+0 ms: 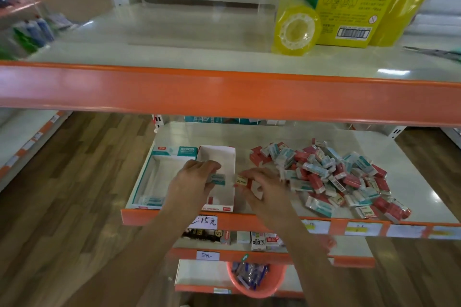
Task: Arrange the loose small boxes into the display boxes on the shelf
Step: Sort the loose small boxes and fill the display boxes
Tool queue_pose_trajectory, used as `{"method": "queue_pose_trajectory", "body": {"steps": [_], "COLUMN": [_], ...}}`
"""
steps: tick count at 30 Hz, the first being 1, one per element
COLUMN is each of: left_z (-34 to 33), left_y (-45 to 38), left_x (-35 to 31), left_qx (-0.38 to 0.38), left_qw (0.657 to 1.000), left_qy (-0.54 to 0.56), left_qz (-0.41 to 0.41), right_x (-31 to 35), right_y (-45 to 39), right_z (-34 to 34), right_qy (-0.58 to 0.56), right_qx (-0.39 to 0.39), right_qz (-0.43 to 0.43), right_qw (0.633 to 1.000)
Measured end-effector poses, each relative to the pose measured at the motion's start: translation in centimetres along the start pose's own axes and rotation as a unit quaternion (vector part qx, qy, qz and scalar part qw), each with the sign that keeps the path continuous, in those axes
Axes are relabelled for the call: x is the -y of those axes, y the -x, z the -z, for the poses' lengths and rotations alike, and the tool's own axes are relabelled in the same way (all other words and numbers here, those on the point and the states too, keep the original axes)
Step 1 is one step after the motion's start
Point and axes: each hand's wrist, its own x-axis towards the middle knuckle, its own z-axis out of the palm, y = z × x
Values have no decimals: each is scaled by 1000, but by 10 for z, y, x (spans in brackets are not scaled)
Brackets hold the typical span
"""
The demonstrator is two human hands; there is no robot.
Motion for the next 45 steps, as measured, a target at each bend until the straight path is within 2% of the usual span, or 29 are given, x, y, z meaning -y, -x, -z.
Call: {"method": "queue_pose_trajectory", "body": {"steps": [4,7,14,20,29,32,35,45], "left_z": [6,6,7,12,22,27,33,54], "left_y": [4,7,8,4,6,8,9,11], "left_x": [15,21,27,40,54,57,66,104], "left_qx": [11,17,8,4,23,20,30,80], "left_qw": [1000,1000,1000,999,999,998,998,995], "left_qy": [5,10,21,23,37,38,41,-44], "left_qz": [26,17,19,25,33,34,46,48], "right_x": [15,21,33,35,40,45,55,80], "right_y": [-7,-11,-23,-26,-24,-25,-30,-31], "right_z": [-16,-24,-23,-22,-31,-32,-40,-79], "right_qy": [45,122,228,210,232,258,236,157], "right_qx": [39,73,156,236,184,113,54,102], "right_qz": [30,44,24,12,1,-4,-7,17], "right_qw": [998,989,961,949,955,960,970,982]}}
